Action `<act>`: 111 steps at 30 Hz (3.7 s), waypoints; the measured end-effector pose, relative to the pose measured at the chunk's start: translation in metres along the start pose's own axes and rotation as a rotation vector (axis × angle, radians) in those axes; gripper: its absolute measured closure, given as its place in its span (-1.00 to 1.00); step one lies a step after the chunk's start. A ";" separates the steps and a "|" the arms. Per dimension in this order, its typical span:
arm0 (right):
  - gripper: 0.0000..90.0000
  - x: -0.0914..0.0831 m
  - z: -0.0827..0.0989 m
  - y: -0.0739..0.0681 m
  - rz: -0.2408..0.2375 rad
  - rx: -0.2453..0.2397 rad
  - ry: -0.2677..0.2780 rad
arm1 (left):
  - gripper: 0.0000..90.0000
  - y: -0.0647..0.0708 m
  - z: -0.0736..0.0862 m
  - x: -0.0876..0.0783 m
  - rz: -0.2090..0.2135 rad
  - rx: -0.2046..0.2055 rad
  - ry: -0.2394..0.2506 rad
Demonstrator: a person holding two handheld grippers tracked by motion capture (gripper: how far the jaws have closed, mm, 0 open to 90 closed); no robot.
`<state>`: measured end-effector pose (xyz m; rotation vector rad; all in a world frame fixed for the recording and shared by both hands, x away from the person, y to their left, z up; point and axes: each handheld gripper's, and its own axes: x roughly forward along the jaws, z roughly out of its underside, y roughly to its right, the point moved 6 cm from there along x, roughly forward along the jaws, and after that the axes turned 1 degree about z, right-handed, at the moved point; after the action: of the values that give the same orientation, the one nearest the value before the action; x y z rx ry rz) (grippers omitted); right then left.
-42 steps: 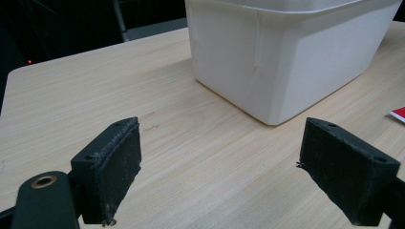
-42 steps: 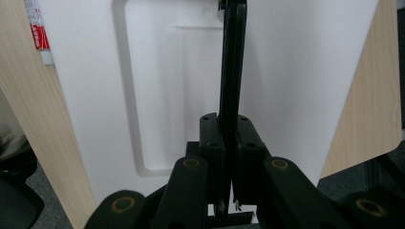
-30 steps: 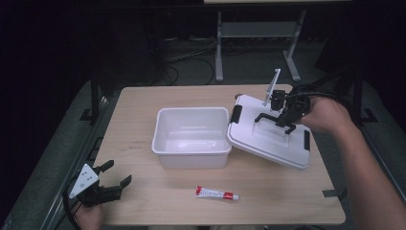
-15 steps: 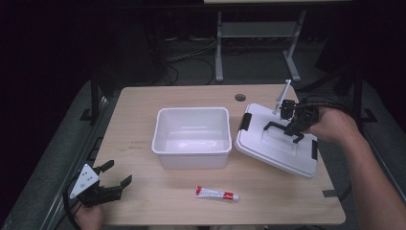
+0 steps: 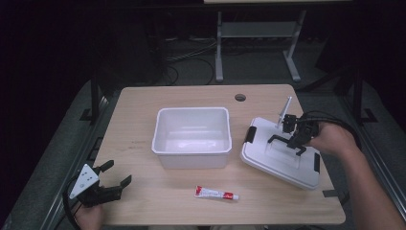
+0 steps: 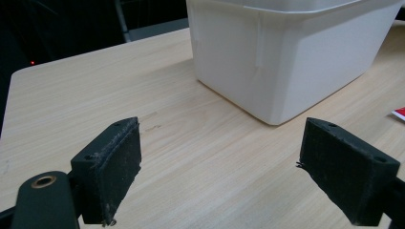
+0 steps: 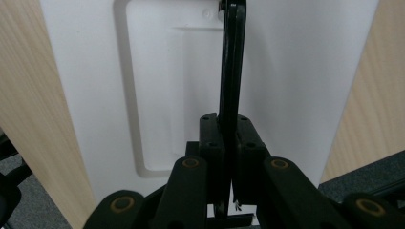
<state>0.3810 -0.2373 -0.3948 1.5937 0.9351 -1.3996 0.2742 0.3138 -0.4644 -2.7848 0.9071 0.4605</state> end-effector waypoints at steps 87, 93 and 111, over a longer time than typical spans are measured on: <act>0.28 0.022 -0.020 -0.120 -0.044 -0.107 0.215 | -0.70 0.004 -0.001 0.002 0.006 0.011 -0.001; 0.25 0.030 -0.030 -0.130 -0.069 -0.133 0.203 | -0.70 0.003 -0.001 0.002 0.005 0.012 -0.003; 0.18 0.044 -0.067 -0.153 -0.114 -0.219 0.200 | -0.70 0.003 -0.001 0.002 0.004 0.013 -0.004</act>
<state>0.2742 -0.1127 -0.4486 1.5525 1.2699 -1.1812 0.2744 0.3101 -0.4642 -2.7700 0.9112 0.4583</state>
